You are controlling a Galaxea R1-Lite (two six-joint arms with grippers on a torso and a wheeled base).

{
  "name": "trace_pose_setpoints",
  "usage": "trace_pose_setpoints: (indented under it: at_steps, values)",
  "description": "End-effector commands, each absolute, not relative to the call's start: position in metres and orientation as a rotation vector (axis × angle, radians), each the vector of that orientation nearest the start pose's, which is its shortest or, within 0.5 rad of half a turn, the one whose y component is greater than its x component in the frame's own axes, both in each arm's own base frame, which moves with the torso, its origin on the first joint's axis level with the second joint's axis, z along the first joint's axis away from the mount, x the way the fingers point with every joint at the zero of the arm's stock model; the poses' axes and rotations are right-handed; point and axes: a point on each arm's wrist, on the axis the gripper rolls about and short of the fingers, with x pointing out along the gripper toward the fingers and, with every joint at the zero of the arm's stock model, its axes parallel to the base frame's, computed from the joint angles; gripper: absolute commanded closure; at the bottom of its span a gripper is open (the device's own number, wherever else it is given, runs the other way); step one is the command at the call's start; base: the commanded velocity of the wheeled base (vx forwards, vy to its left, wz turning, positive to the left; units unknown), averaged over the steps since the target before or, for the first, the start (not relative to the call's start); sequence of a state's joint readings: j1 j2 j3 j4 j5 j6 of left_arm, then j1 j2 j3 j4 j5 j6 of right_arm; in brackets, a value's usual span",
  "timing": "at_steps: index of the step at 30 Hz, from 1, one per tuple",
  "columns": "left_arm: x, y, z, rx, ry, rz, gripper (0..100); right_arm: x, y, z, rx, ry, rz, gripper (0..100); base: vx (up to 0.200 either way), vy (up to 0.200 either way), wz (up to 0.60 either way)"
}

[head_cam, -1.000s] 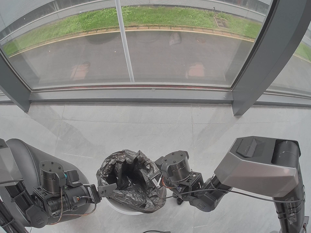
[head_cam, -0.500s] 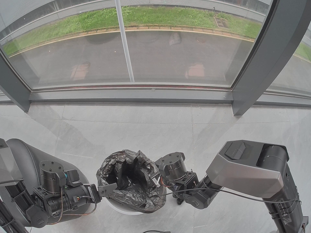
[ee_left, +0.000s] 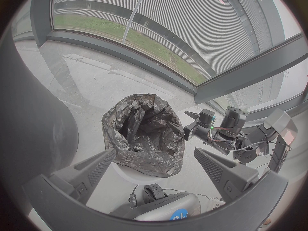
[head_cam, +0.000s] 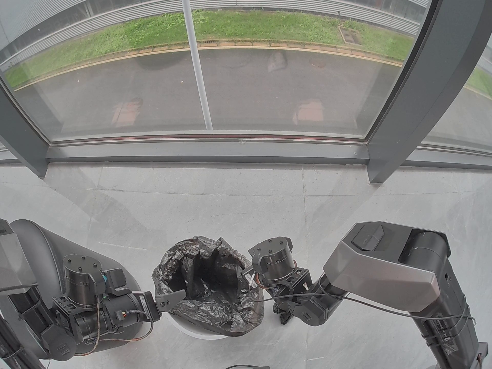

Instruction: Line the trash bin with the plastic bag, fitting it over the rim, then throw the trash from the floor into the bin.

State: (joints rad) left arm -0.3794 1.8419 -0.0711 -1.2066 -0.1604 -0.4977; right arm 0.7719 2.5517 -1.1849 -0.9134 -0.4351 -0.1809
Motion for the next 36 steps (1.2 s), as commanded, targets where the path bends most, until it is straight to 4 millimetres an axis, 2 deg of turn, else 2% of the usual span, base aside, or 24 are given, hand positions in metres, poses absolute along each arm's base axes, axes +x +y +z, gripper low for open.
trace_pose_setpoints:
  at_steps: [1, 19, 36]
  values:
    - [0.1904, -0.0800, 0.0473, -0.410, 0.688, -0.372, 0, 0.3315, 0.3090, -0.0351, -0.438, 0.336, 0.358, 0, 0.000, 0.000, 0.00]
    - [0.1909, -0.0799, 0.0475, -0.420, 0.688, -0.368, 0, 0.3314, 0.3139, -0.0282, -0.521, 0.280, 0.280, 0, 0.000, 0.000, 0.00]
    - [0.1915, -0.0803, 0.0458, -0.422, 0.698, -0.369, 0, 0.3322, 0.3088, -0.0269, -0.559, 0.284, 0.203, 0, 0.000, 0.000, 0.00]
